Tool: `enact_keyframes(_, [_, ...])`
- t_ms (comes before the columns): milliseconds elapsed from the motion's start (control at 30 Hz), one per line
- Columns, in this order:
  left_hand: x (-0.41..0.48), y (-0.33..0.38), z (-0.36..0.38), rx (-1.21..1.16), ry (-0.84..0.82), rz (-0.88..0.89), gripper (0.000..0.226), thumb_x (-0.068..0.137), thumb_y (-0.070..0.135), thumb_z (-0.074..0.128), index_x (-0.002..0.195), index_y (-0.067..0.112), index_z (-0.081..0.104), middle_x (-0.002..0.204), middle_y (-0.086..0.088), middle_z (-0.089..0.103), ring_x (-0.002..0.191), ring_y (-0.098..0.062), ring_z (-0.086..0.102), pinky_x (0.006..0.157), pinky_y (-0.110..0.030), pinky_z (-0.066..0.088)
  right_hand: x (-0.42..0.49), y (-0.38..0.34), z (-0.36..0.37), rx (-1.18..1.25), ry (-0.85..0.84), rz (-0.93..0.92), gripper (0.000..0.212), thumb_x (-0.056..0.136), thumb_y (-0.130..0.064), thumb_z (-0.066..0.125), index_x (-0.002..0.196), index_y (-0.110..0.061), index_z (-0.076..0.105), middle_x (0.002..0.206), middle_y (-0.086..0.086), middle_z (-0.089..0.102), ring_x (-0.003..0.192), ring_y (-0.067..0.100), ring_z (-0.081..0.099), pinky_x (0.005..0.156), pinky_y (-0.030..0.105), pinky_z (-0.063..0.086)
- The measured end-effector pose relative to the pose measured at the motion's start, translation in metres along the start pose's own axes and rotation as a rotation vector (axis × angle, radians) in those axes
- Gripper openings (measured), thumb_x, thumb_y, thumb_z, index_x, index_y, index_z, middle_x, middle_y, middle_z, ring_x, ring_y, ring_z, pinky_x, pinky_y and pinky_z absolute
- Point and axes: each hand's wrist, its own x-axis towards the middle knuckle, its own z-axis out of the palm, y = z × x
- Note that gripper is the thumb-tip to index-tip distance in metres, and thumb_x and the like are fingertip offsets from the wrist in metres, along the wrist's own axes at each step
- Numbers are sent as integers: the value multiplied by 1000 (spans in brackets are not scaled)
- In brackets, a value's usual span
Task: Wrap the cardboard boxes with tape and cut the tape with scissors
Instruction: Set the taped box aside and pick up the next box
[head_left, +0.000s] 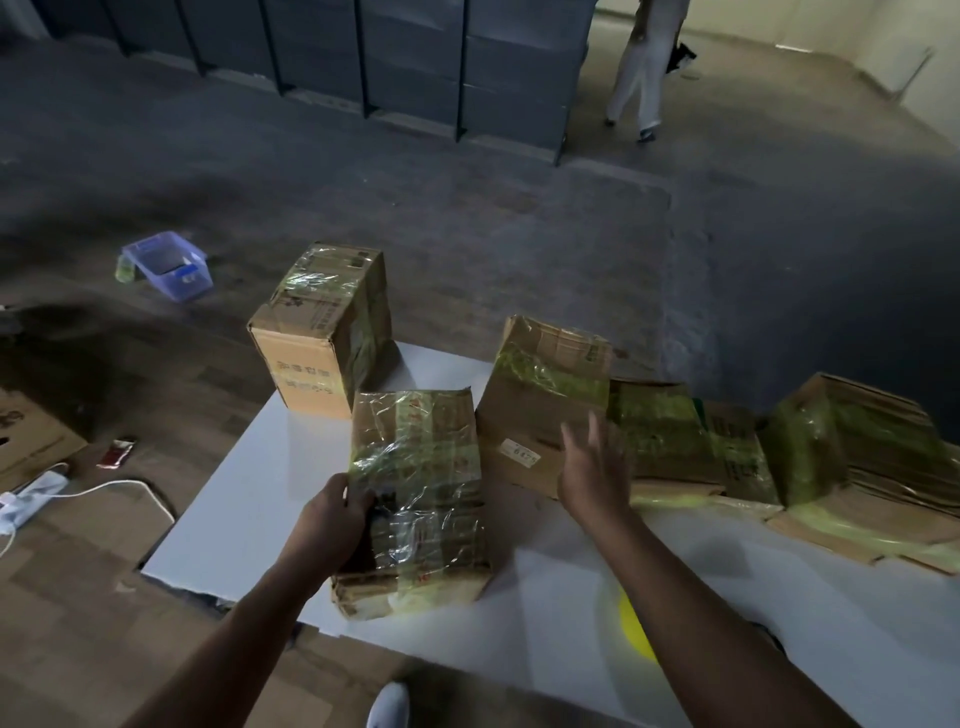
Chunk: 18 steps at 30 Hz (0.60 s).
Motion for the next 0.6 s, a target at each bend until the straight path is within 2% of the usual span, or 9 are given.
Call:
enact_keyframes(33, [-2, 1, 1, 1, -6, -9, 23, 100, 27, 46, 113, 10, 52, 114, -19, 59, 92, -27, 52, 74, -35, 41, -7, -6, 1, 6, 48, -51, 55, 95, -12, 45, 147, -26, 34, 157, 12, 20, 142, 32, 22, 111, 44, 25])
enact_keyframes(100, [-6, 3, 4, -7, -24, -34, 22, 100, 28, 46, 110, 10, 50, 114, -19, 58, 93, -29, 54, 75, -36, 43, -22, -21, 3, 165, 60, -144, 44, 95, -17, 44, 139, -23, 46, 142, 10, 45, 129, 29, 44, 97, 37, 39])
enact_keyframes(167, [-12, 5, 7, -2, -31, -48, 22, 100, 30, 47, 108, 9, 48, 113, -20, 58, 94, -30, 54, 77, -37, 45, -37, -38, -1, 431, -75, -166, 31, 99, -30, 43, 123, -17, 59, 112, 11, 63, 109, 31, 58, 77, 34, 42])
enact_keyframes(200, [-16, 5, 8, 7, -30, -50, 23, 99, 30, 47, 108, 8, 48, 113, -20, 58, 95, -31, 54, 78, -37, 45, -42, -45, -3, 544, -164, -151, 34, 99, -39, 43, 113, -14, 62, 101, 11, 65, 102, 32, 61, 69, 33, 40])
enact_keyframes(233, [-19, 6, 9, 14, -27, -50, 24, 99, 30, 48, 108, 8, 48, 114, -19, 58, 96, -31, 54, 80, -37, 45, -47, -50, -5, 605, -236, -136, 43, 97, -49, 43, 109, -12, 62, 99, 11, 66, 99, 32, 62, 67, 31, 39])
enact_keyframes(333, [-28, 6, 9, 22, -39, -70, 30, 97, 32, 51, 113, 7, 48, 117, -17, 57, 99, -29, 54, 79, -36, 44, -58, -54, -7, 481, -283, -191, 67, 83, -73, 46, 112, -14, 61, 105, 6, 67, 96, 27, 63, 76, 35, 51])
enact_keyframes(400, [-36, 6, 11, 13, -42, -97, 33, 95, 33, 53, 114, 7, 48, 116, -17, 57, 98, -29, 55, 76, -35, 44, -63, -52, -8, 383, -305, -208, 80, 75, -82, 45, 115, -14, 59, 108, 4, 66, 96, 24, 63, 77, 35, 52])
enact_keyframes(500, [-52, 6, 21, 24, -25, -131, 49, 88, 41, 62, 114, 3, 44, 108, -16, 58, 95, -31, 57, 73, -34, 46, -72, -47, -9, 314, -323, -234, 86, 69, -88, 42, 104, -12, 62, 90, 2, 66, 78, 19, 63, 58, 28, 44])
enact_keyframes(600, [-71, 5, 35, 77, -19, -58, 67, 77, 52, 73, 108, 7, 35, 97, -9, 54, 86, -24, 58, 64, -31, 46, -81, -38, -10, 316, -312, -273, 82, 69, -88, 44, 92, -12, 66, 82, 4, 68, 69, 17, 62, 54, 27, 43])
